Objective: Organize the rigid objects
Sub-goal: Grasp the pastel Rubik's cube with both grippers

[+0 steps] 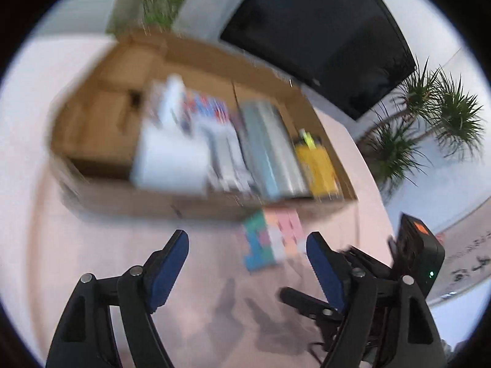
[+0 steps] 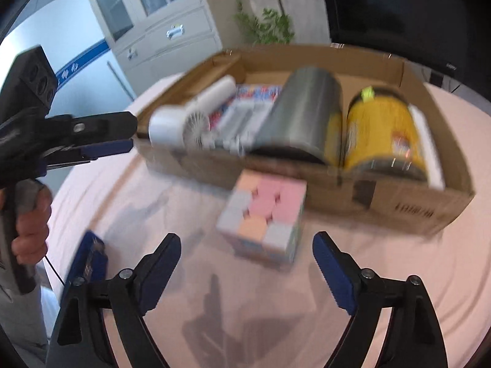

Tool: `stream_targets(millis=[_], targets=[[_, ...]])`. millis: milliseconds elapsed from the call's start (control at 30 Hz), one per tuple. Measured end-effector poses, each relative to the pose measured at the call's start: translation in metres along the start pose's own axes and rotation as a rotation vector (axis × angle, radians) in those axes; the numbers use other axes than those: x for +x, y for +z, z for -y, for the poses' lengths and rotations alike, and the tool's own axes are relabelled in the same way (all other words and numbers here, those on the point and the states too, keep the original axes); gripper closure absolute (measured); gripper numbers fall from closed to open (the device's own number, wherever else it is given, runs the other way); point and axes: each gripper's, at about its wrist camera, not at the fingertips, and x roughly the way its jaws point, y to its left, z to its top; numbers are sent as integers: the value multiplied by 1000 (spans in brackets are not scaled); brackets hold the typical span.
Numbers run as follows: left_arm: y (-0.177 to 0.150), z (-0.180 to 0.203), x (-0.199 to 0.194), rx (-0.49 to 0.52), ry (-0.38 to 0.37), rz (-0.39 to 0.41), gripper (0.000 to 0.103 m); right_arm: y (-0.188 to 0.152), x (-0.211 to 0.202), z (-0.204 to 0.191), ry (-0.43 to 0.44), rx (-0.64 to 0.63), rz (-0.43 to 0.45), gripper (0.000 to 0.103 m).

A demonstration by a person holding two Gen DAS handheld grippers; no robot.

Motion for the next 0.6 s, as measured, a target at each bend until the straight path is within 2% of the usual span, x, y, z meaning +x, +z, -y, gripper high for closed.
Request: stream_targets(millis=[67,133,233,267,300,367,433,500,600], targets=[[-9,0,26,-25,-39,-52,26,-7,6,7,45,-14,-12,23],[-12,-1,42,-45,-70,-61,29,-9,9,13,55,-23,-15,41],[-7,4,60,-42,-115,-58,42,-4,13,20,48,-50,5,46],[-6,8,65,-31,-113,-56,50,-4,17,22,45,-54,4,47],[-6,10,68,-24,-105,-58,55,-2,23,24,55,-51,-6,55],[-6,12,71,-13,-55,-47,53,-2,28,20,49,-52,-16,58],[-8,13,67,-5,-43,-40,55,-4,26,12,13,-73,-5,63],[-12,15,57,-6,-14,-29,62,-7,22,9,21,-62,5,68],[-17,30,31,42,18,20,63,-9,8,-10,11,-93,38,68]])
